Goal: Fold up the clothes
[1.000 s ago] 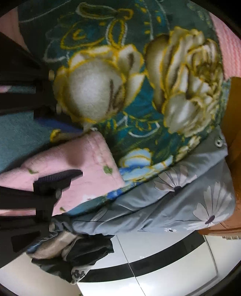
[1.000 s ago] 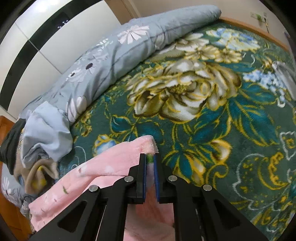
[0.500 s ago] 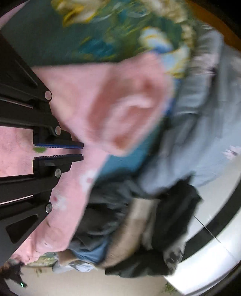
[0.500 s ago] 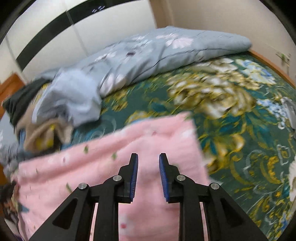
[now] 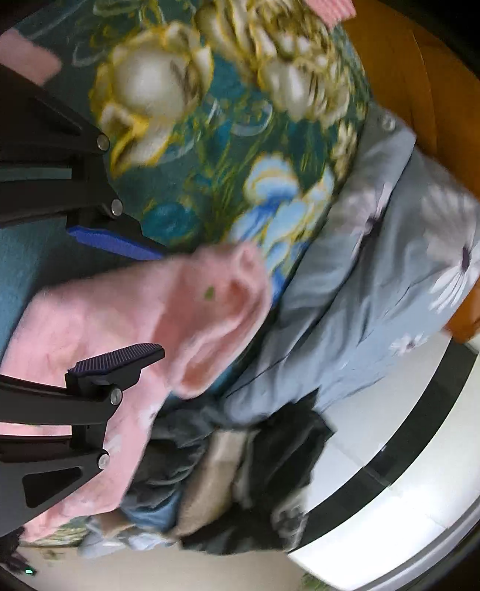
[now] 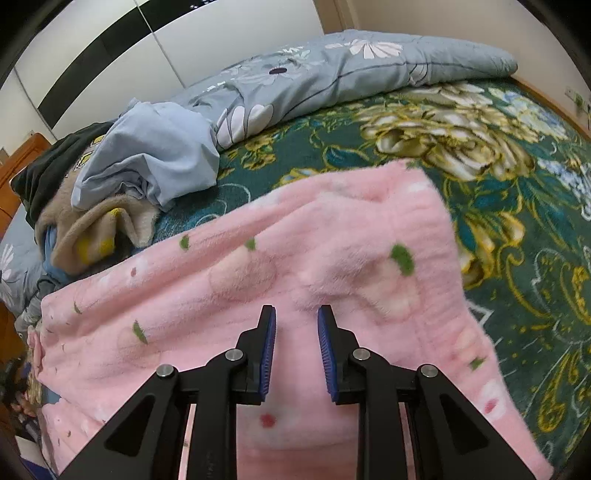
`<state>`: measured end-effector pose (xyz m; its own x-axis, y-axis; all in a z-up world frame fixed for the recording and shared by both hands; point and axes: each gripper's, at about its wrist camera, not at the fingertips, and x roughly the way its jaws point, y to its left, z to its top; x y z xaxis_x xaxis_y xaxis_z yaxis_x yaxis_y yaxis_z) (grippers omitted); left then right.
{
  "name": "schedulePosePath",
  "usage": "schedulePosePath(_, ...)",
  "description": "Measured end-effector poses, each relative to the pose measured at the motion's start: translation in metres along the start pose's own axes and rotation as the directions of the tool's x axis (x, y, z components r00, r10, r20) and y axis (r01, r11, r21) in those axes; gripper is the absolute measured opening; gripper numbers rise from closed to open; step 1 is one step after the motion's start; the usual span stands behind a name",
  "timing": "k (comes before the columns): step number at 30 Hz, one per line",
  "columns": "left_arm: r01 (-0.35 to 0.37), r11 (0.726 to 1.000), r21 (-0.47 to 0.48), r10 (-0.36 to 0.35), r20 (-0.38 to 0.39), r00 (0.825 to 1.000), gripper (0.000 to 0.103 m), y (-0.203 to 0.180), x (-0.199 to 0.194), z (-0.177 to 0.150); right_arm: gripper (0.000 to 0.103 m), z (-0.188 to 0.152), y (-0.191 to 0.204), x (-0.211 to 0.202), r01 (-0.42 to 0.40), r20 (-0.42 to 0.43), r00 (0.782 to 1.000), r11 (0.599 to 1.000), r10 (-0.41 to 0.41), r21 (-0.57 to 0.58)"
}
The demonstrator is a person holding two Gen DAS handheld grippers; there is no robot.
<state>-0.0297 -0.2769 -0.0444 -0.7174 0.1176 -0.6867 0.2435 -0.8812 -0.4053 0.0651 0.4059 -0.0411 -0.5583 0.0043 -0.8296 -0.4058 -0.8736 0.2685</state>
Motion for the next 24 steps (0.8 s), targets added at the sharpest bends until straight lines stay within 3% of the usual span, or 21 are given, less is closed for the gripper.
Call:
schedulePosePath(3,-0.098,0.986,0.134,0.103,-0.029,0.994,0.053,-0.024,0.021,0.001,0.024,-0.004,0.002,0.002,-0.006,-0.009,1.0,1.0,0.006,0.005)
schedulePosePath(7,-0.138,0.984,0.113,0.144,-0.051,0.988,0.052,-0.025,0.042,-0.002,0.024,-0.011,0.003,0.003,-0.011,-0.021,1.0,1.0,0.011,0.009)
schedulePosePath(10,-0.143,0.978,0.152,0.152,-0.049,0.987,0.051,-0.032,0.045,-0.006,0.024,-0.018,0.002,0.003,-0.015,-0.027,1.0,1.0,0.016,0.01)
schedulePosePath(11,-0.142,0.974,0.176,0.153,-0.052,0.987,0.046,-0.036,0.044,-0.008,0.024,-0.02,0.001,0.003,-0.017,-0.026,0.999,1.0,0.017,0.012)
schedulePosePath(14,-0.146,0.961,0.234,0.162,-0.05,0.986,0.013,-0.043,0.044,-0.011,0.025,-0.022,0.0,0.002,-0.02,-0.025,0.999,1.0,0.021,0.017)
schedulePosePath(20,-0.058,0.994,0.088,0.054,0.055,0.997,0.01,-0.015,0.003,0.004,0.025,-0.024,0.002,0.001,-0.017,-0.026,1.0,1.0,0.017,0.012)
schedulePosePath(24,0.029,0.99,-0.141,-0.008,0.153,0.988,0.006,0.034,-0.041,0.007,0.025,-0.026,-0.001,0.001,-0.025,-0.023,0.999,1.0,0.026,0.018)
